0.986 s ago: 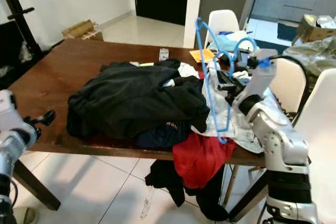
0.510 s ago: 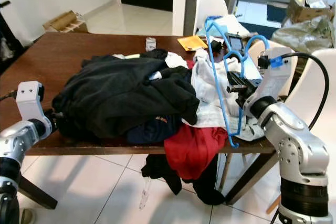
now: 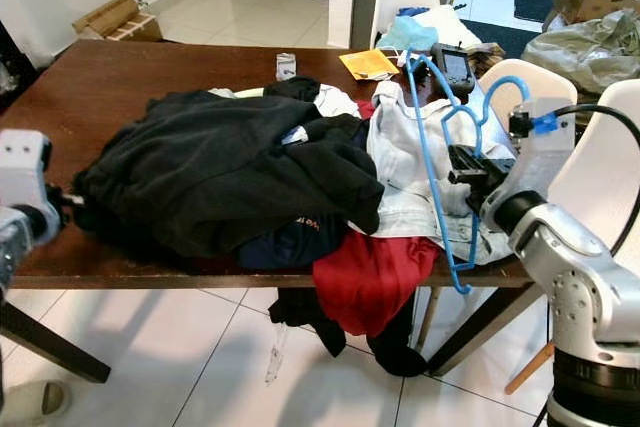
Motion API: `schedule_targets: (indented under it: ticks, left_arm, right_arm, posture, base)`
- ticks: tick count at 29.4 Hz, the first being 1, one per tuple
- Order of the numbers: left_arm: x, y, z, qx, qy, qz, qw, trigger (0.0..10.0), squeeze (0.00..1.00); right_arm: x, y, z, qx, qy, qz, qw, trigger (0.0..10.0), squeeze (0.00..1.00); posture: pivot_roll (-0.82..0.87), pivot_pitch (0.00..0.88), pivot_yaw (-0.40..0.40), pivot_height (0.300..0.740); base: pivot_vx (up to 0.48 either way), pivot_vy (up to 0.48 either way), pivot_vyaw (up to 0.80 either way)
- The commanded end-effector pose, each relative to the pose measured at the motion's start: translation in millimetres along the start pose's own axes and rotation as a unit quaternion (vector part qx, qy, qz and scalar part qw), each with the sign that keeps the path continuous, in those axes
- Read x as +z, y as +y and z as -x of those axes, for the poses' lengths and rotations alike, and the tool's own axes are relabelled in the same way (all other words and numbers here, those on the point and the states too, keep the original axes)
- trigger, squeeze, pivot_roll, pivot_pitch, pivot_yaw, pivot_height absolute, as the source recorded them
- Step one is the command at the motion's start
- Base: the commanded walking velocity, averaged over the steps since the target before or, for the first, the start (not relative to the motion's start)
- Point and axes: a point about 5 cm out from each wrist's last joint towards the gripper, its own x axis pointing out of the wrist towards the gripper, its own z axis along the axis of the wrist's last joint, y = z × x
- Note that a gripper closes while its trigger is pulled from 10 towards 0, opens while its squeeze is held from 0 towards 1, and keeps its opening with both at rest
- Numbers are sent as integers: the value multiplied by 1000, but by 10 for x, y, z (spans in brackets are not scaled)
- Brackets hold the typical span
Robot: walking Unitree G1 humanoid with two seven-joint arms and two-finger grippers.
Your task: Hang hanger
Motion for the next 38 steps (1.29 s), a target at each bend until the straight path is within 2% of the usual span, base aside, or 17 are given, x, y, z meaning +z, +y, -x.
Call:
schedule_targets:
  ticks: [1,5,9,10,11,12,27,29,30,31,32,33,34,35,36,37,38]
  left_arm:
    - [62,81,8,16,-9,-36,999,10000,0]
    - [106,59,-8,14,-21,-46,999,10000,0]
    - [52,-123,-53,-17,-21,-28,999,10000,0]
    - [26,-202,-67,-31,-20,-22,999,980,0]
    - [26,-202,-67,-31,-20,-22,999,980,0]
    - [-17,-328,-86,-54,-18,-5,998,0,0]
    - [-36,-362,-97,-58,-15,22,998,0,0]
    - [55,-390,-115,-82,-29,54,995,0,0]
    - [161,-463,-131,-124,-48,81,988,0,0]
    - [161,-463,-131,-124,-48,81,988,0,0]
    - [344,-568,-135,-191,-80,114,972,0,0]
    - [344,-568,-135,-191,-80,114,972,0,0]
    - [521,-656,-113,-253,-111,133,952,0,0]
    - [813,-714,-30,-327,-159,148,920,0,0]
    - [813,-714,-30,-327,-159,148,920,0,0]
    - [1076,-742,86,-382,-201,148,890,0,0]
    - [1273,-747,195,-414,-231,142,869,0,0]
  right_arm:
    - [20,19,31,1,-3,1,1000,10000,0]
    - [40,26,24,1,-5,2,1000,10000,0]
    - [95,17,38,-1,-8,9,1000,10000,0]
    - [120,9,49,-3,-9,11,1000,10000,0]
    - [120,9,49,-3,-9,11,1000,10000,0]
    - [167,-18,69,-10,-13,16,1000,10000,0]
    - [224,-68,68,-20,-17,23,999,10000,0]
    - [220,-63,51,-20,-20,19,999,10000,0]
    - [215,-49,36,-16,-23,14,999,10000,0]
    - [215,-49,36,-16,-23,14,999,10000,0]
    - [213,-31,25,-10,-28,8,1000,10000,0]
    - [213,-31,25,-10,-28,8,1000,10000,0]
    - [212,-18,20,-5,-33,2,999,10000,0]
    - [205,-1,5,0,-39,-7,999,10000,0]
    - [205,-1,5,0,-39,-7,999,10000,0]
    - [204,8,-4,3,-45,-15,999,10000,0]
    - [203,12,-10,5,-49,-19,999,10000,0]
  posture:
    - [-18,143,-25,740]
    - [-22,142,-29,740]
    - [-47,138,-30,740]
    - [-55,137,-32,740]
    - [-55,137,-32,740]
    - [-72,136,-33,740]
    - [-73,126,-39,740]
    - [-65,115,-36,740]
    - [-54,103,-28,740]
    - [-54,103,-28,740]
    - [-48,97,-24,740]
    - [-48,97,-24,740]
    - [-47,94,-22,740]
    - [-25,72,-8,740]
    - [-25,72,-8,740]
    - [-22,69,-6,740]
    - [-20,66,-4,740]
  base:
    - [0,0,0]
    - [0,0,0]
    - [0,0,0]
    - [0,0,0]
    - [0,0,0]
    - [0,0,0]
    - [0,0,0]
    - [0,0,0]
    - [0,0,0]
    - [0,0,0]
    - [0,0,0]
    - [0,0,0]
    - [0,0,0]
    - [0,0,0]
    - [0,0,0]
    - [0,0,0]
    - [0,0,0]
